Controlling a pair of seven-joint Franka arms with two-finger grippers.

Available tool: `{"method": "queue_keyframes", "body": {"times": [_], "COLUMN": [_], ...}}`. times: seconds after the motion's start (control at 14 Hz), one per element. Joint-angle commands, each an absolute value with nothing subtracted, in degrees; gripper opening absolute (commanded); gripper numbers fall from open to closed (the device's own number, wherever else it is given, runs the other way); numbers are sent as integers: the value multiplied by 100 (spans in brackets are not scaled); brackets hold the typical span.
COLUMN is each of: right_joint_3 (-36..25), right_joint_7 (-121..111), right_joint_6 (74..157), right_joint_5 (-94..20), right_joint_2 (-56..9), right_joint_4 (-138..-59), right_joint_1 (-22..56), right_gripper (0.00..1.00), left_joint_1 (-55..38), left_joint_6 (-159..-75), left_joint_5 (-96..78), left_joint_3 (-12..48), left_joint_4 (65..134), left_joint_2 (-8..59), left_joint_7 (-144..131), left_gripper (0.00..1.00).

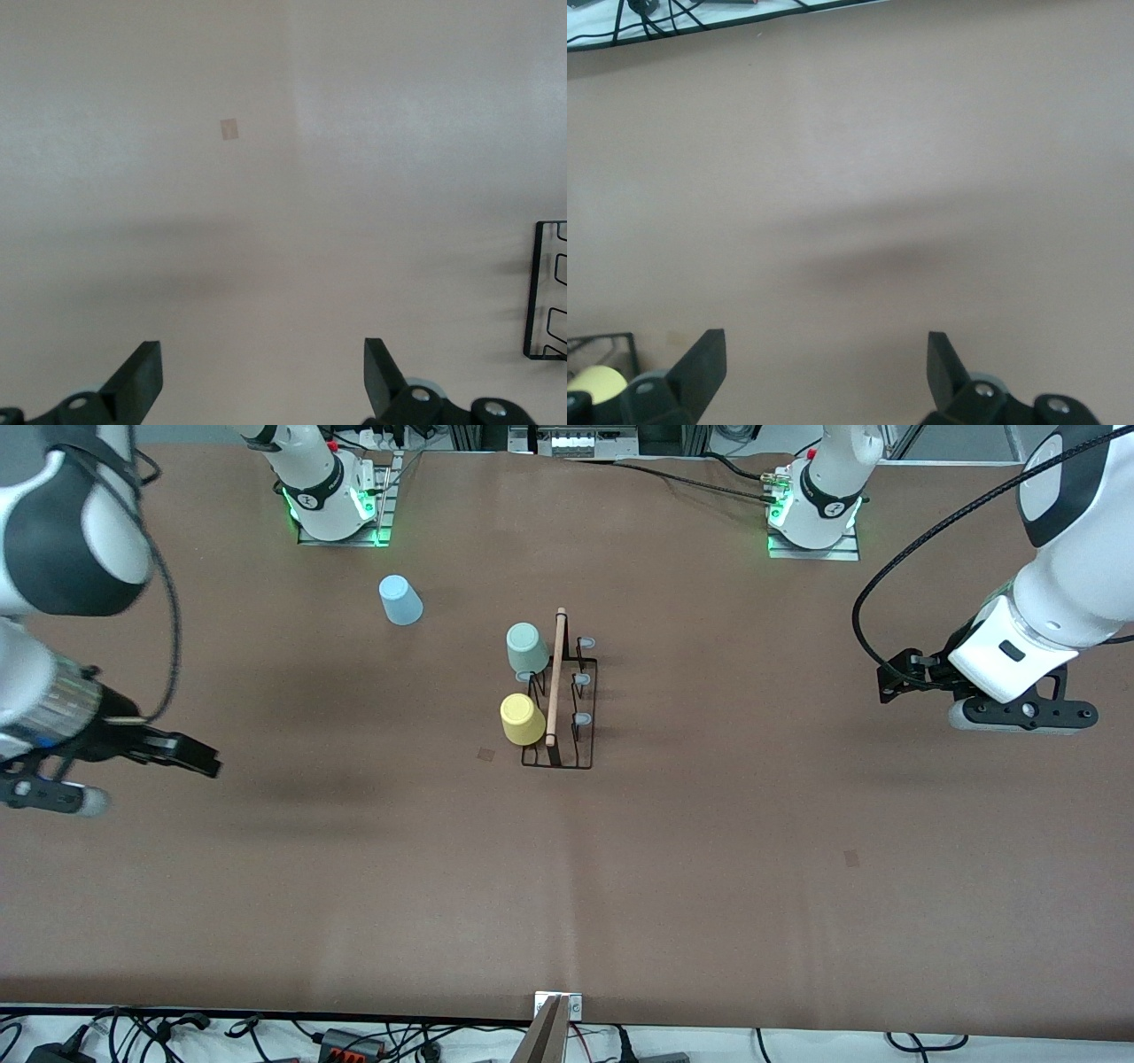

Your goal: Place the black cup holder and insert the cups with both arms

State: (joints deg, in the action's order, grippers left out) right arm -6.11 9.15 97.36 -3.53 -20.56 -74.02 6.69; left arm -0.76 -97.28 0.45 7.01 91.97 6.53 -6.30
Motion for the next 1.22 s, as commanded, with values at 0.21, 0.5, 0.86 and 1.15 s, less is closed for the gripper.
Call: {"method": "queue_keyframes", "body": {"times": [0.21, 0.5, 0.86, 1.15], "right_joint_3": [-361, -334, -316, -316], "right_joint_7": [-96, -114, -158, -184], "right_joint_6": [9651, 9475, 10044, 10020], "right_joint_5": [-264, -220, 53, 44], "right_joint_2": [-1521, -1267, -380, -115], "right_joint_4": [-7858, -7979, -9374, -9677], "right_joint_1": [-131, -176, -141, -141], "right_gripper": [100, 100, 100, 100], "left_joint_1": [-70, -62, -53, -44], "left_joint_6": [-9589, -9589, -9580, -9580], "left_joint_5": [105, 105, 105, 97], "left_joint_3": [721, 721, 721, 721], "left_joint_4": [9097, 9097, 9097, 9097], "left_joint_2": [642, 642, 642, 642], "left_joint_7": [-545, -545, -536, -536], "left_gripper": [100, 100, 100, 100]}}
